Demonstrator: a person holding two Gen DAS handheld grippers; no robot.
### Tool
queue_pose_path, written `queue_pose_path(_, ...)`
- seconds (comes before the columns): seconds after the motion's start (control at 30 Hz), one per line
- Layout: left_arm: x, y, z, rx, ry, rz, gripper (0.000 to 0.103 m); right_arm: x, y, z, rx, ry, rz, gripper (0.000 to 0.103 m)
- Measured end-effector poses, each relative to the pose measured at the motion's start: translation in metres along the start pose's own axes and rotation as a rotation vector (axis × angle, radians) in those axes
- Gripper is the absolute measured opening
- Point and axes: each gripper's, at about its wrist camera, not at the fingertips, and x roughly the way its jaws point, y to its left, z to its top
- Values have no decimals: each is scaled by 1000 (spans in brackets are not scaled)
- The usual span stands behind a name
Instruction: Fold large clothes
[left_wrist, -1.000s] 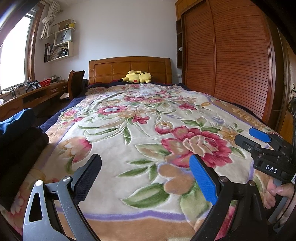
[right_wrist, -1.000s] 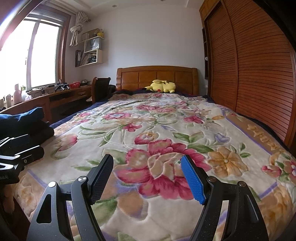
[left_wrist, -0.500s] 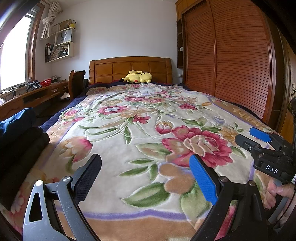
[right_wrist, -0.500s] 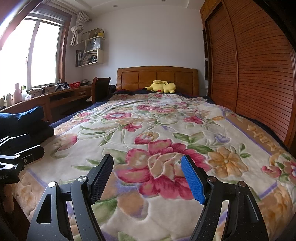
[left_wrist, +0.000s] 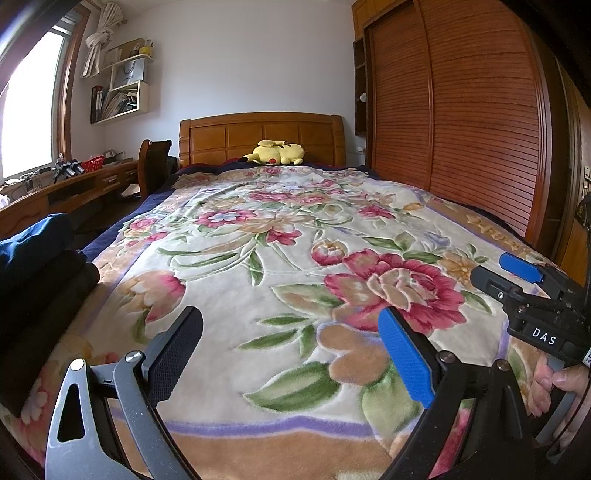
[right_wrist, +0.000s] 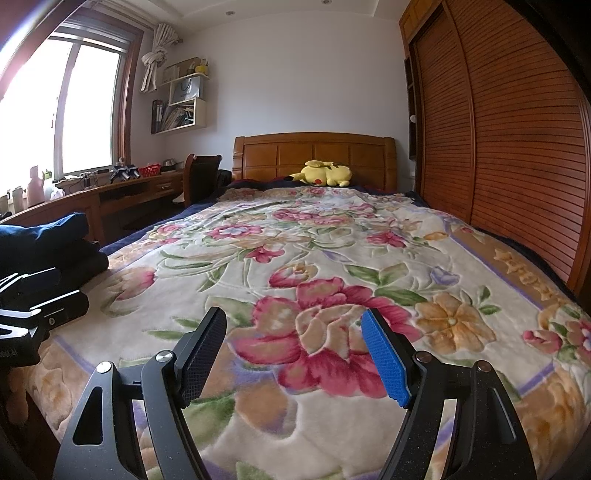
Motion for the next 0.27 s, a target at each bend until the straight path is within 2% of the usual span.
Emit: queue_pose_path(0.27,-1,1,0,-1,-1,0,96,0,1,0,-1,0,-1,77)
